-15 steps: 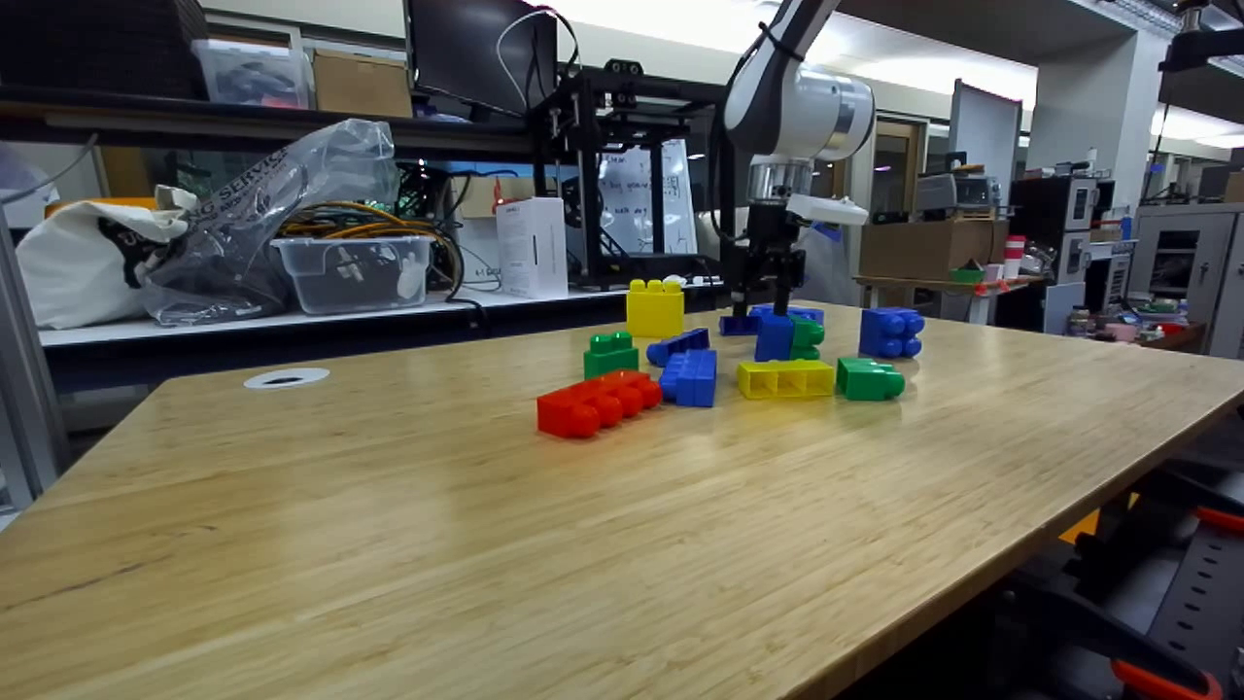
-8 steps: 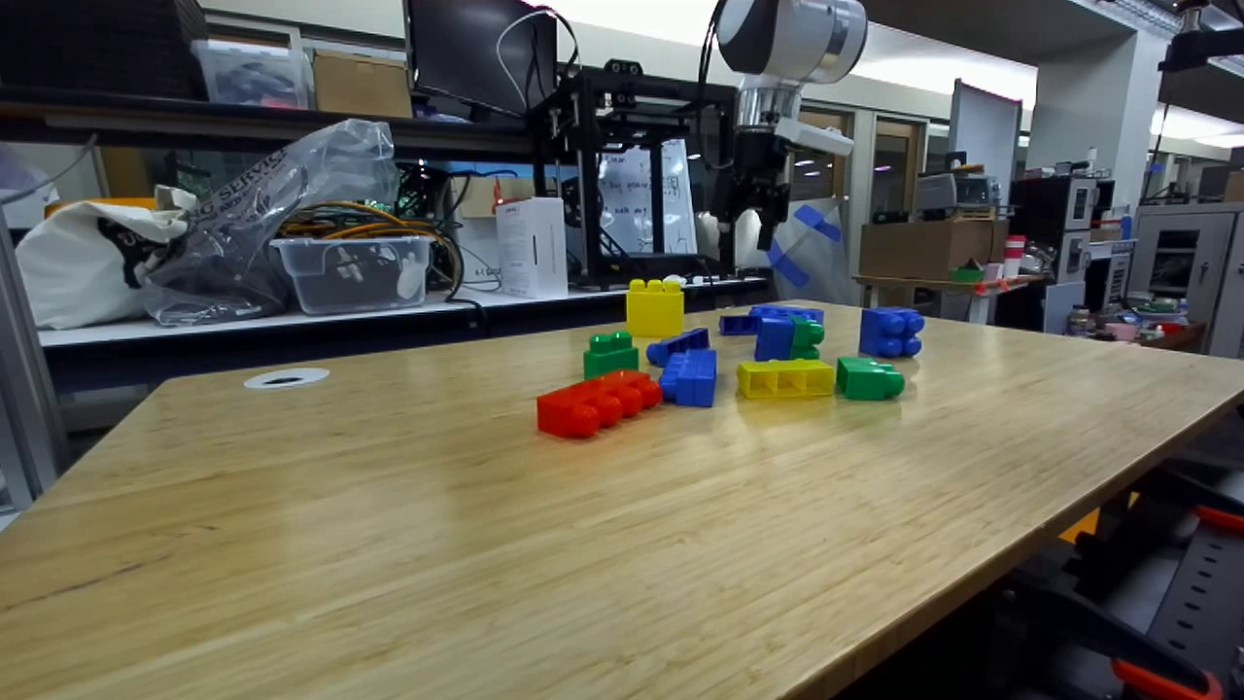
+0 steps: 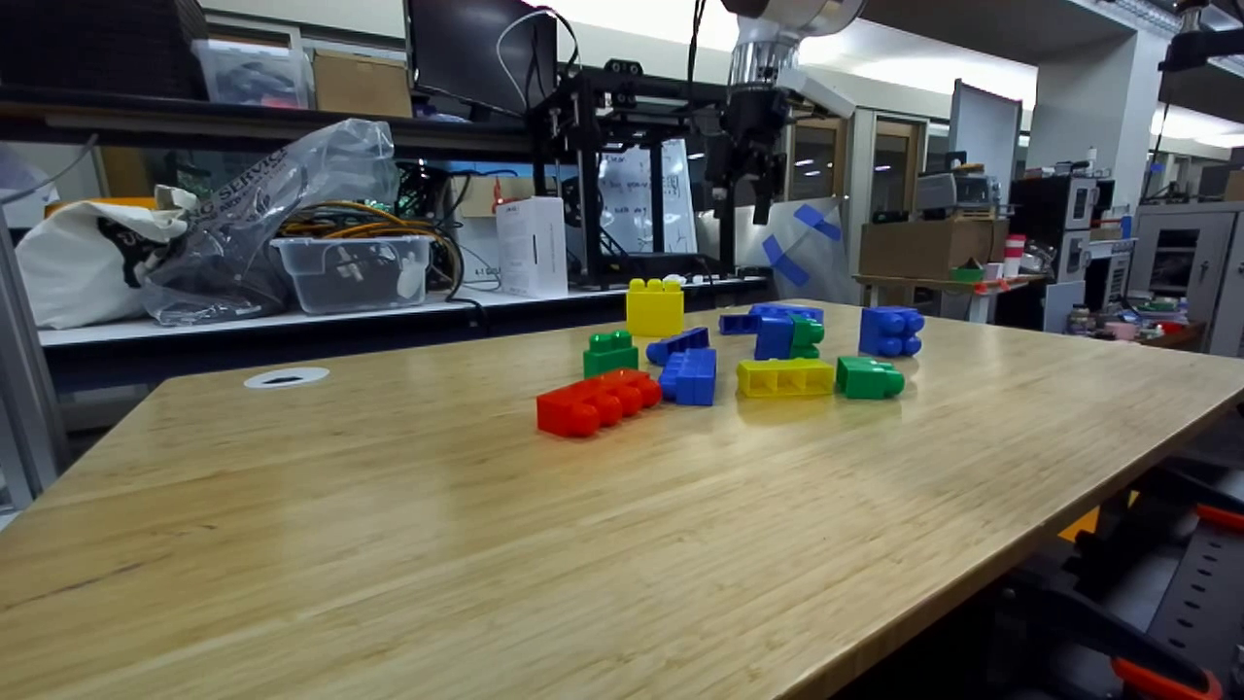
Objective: Separate the blue and green building blocks that are stacked together
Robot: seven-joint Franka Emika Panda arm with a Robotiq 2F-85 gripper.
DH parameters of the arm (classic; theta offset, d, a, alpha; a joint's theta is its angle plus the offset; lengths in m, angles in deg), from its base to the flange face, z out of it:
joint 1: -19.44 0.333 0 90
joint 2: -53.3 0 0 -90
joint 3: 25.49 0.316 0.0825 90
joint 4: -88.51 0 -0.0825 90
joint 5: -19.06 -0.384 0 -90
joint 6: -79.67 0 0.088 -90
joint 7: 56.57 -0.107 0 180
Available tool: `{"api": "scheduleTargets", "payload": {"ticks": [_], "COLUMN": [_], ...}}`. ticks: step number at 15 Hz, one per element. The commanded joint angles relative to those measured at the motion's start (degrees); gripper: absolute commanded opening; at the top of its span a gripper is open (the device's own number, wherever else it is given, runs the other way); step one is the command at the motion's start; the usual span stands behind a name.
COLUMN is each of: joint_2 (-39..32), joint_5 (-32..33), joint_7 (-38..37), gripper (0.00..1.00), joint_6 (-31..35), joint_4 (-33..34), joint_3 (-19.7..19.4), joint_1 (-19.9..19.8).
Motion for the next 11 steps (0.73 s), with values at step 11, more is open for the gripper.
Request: {"api": "scheduleTargets", "payload": {"ticks": [11], "joint_2": [1.09], "joint_5": [0.01], "joint_7": [0.06], "gripper": [1.00], "joint_6": [-0.12], "joint_4": [-1.31], "joint_3": [-0.14], "joint_1": [0.10]}}
